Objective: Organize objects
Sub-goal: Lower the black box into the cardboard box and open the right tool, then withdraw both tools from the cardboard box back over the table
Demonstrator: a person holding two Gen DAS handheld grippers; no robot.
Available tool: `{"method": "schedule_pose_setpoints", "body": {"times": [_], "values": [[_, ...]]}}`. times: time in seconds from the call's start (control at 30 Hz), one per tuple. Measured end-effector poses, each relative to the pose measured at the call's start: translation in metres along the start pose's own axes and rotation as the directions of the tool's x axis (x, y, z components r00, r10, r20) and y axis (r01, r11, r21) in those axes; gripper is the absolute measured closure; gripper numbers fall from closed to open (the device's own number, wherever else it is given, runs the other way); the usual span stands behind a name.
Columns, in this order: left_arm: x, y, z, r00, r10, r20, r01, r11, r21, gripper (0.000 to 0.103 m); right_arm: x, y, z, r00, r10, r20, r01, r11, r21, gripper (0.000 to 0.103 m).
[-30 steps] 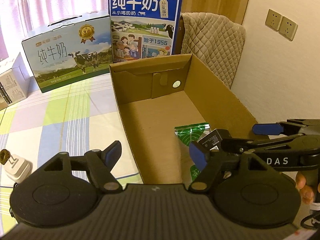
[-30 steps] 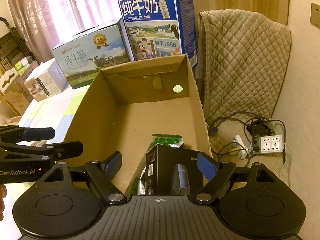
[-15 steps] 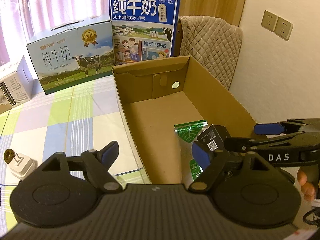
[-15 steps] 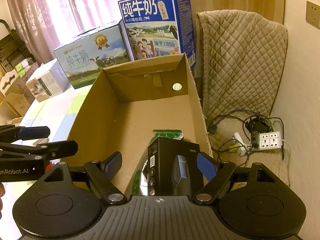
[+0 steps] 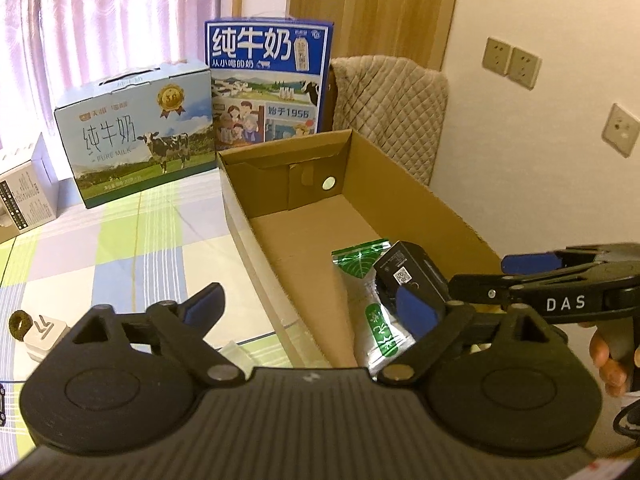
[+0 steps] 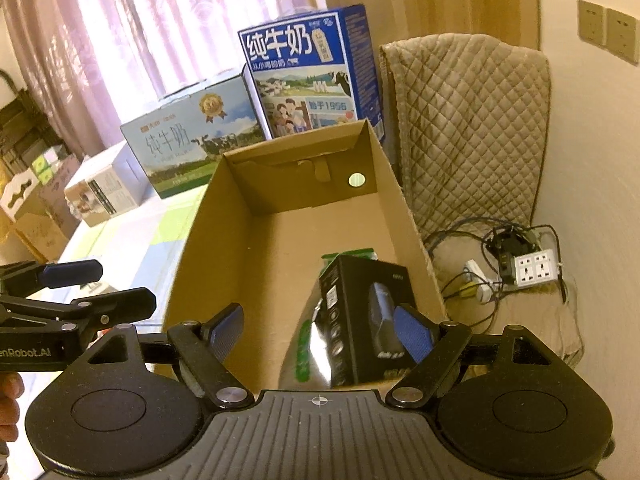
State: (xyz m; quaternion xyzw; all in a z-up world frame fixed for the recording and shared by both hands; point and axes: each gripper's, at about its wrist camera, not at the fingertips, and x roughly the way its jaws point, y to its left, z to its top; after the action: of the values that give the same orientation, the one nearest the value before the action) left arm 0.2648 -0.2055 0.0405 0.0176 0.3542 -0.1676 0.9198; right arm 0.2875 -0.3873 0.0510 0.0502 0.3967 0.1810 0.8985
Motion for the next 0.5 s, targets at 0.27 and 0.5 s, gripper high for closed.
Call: {"method": "schedule_pose_setpoints", "body": {"times": [0.27, 0.5], "values": [[-0.046, 0.044, -0.019, 0.998, -0.028, 0.059, 0.027, 1.0, 0.004, 0.001, -0.017, 0.038, -0.025, 0.999, -0.012, 0.03, 0.009, 0.995, 0.099, 0.022], [-0.082, 0.095, -0.042, 0.997, -0.022, 0.077, 0.022, 1.0, -0.006, 0.001, -0.018, 0.091, -0.045, 1.0, 0.019, 0.01, -0.02, 0.993, 0.116, 0.015]]}}
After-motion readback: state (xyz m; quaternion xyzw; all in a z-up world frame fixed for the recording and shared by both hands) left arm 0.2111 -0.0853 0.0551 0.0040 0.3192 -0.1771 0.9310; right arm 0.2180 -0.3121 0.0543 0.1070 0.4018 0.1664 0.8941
